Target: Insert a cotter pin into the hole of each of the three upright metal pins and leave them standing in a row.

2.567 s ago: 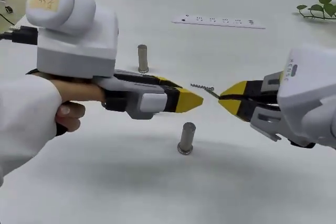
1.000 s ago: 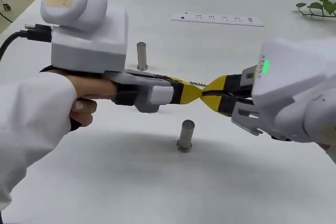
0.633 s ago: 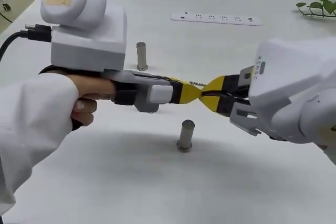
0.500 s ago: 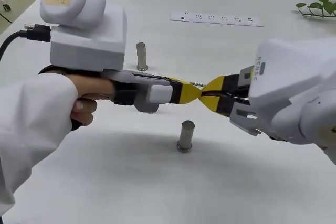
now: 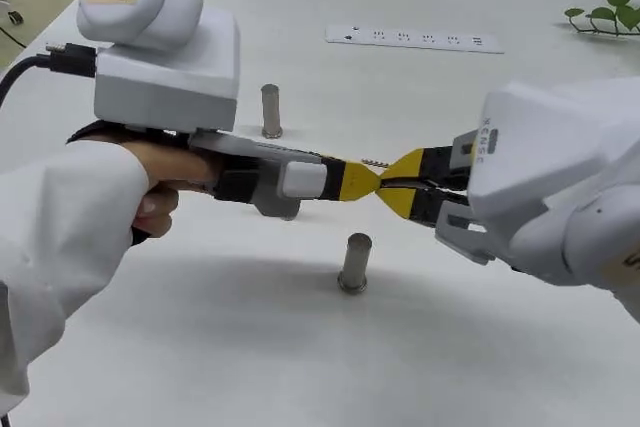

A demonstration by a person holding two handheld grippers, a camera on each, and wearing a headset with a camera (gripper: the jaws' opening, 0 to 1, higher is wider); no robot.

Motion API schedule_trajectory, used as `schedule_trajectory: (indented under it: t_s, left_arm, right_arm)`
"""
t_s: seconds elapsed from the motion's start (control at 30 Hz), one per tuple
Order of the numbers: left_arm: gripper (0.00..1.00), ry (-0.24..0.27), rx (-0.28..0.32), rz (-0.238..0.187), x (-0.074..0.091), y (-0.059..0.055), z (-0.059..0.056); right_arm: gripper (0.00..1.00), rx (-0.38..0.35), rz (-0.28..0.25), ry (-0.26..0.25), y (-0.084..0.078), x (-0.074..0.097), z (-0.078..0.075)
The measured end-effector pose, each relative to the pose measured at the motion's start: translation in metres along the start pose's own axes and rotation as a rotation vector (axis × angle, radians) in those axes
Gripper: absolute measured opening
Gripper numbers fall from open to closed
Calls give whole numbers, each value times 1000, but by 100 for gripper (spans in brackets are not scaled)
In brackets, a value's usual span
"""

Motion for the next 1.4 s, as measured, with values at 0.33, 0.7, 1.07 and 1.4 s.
schedule_trajectory:
  t_s: [0.33, 0.7, 1.07, 1.4]
  left_arm:
    - [0, -15, -49, 16, 1, -5, -6]
    - [0, -34, -126, 15, 7, -4, -7]
    - [0, -108, -258, 17, 11, -5, -17]
    - [0, -156, -354, 7, 14, -5, -23]
  right_arm:
    - [10, 5, -15, -17, -4, 2, -4]
    - [23, -242, -32, 70, -22, 8, 0]
    - [21, -535, -122, 242, -25, 14, 13]
    - [16, -590, -165, 289, -15, 10, 20]
Point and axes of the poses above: the centre of the closed fingertips' face, and the gripper's own axes: x roughly backward along the fingers, z roughly to its left, y roughly out of its top, the point moved 3 cm from there along x, roughly backward along the fingers, and after that the axes turned 12 degrees about -z, right-handed, at the moved point
